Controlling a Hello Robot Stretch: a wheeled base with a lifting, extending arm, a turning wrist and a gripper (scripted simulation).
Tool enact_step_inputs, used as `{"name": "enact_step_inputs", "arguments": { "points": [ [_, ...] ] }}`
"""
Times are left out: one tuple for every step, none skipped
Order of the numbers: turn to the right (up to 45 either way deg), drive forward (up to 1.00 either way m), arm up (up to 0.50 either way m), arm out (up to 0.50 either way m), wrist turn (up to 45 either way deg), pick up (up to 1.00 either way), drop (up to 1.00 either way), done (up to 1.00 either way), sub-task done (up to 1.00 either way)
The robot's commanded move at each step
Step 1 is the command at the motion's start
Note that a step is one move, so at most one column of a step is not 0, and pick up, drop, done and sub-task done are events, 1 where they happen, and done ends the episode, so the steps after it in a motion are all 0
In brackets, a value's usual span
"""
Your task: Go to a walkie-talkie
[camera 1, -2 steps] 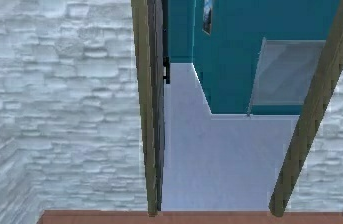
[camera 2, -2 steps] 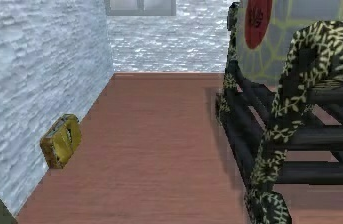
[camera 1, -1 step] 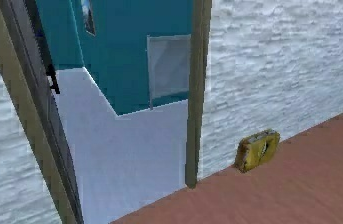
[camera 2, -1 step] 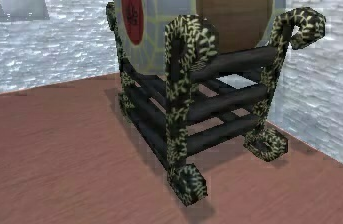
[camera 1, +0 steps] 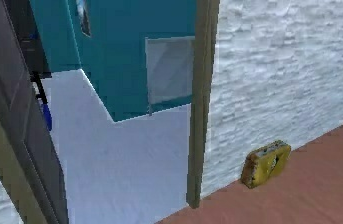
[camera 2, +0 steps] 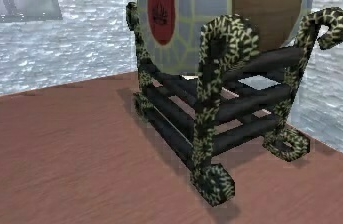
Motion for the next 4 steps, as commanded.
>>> {"name": "enact_step_inputs", "arguments": {
  "points": [
    [-6.0,0.0,0.0,0.0,0.0,0.0,0.0,0.0,0.0],
    [-3.0,0.0,0.0,0.0,0.0,0.0,0.0,0.0,0.0],
    [0.0,1.0,0.0,0.0,0.0,0.0,0.0,0.0,0.0],
    [0.0,0.25,0.0,0.0,0.0,0.0,0.0,0.0,0.0]
  ]
}}
